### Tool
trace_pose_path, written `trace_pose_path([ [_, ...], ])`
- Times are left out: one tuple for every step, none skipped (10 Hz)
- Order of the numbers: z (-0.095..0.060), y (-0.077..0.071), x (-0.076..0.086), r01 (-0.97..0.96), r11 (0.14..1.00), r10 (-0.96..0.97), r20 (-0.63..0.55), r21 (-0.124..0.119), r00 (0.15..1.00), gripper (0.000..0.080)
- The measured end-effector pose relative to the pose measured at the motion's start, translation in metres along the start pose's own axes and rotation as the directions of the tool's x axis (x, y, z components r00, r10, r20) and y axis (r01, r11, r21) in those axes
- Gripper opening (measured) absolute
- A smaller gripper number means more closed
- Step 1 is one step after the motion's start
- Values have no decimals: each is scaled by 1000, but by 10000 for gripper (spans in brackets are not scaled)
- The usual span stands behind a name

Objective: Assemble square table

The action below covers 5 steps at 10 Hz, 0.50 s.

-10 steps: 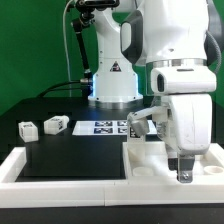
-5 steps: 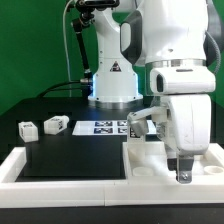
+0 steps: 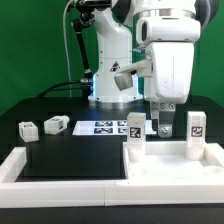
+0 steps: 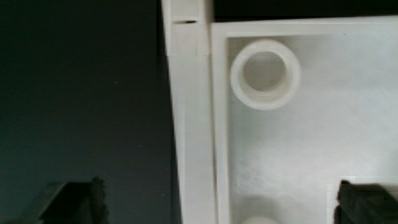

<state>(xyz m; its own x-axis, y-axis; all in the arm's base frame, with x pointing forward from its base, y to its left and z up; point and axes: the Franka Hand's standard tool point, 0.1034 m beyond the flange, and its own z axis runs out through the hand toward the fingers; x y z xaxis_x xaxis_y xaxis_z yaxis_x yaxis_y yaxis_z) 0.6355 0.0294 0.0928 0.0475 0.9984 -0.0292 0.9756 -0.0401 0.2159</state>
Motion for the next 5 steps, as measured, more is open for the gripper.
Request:
trace_pose_path([
  [0,0,0,-1,1000,1,0,0,1000,649],
  [1,0,-1,-8,1000,8,0,1,1000,649],
  [-1,0,-2,-23,1000,23,2,-1,1000,649],
  [-12,-1,-10,-28,1000,28,10,-8,1000,649],
  [-24,-6,-22,-40,999,40,23,-1,999,649],
])
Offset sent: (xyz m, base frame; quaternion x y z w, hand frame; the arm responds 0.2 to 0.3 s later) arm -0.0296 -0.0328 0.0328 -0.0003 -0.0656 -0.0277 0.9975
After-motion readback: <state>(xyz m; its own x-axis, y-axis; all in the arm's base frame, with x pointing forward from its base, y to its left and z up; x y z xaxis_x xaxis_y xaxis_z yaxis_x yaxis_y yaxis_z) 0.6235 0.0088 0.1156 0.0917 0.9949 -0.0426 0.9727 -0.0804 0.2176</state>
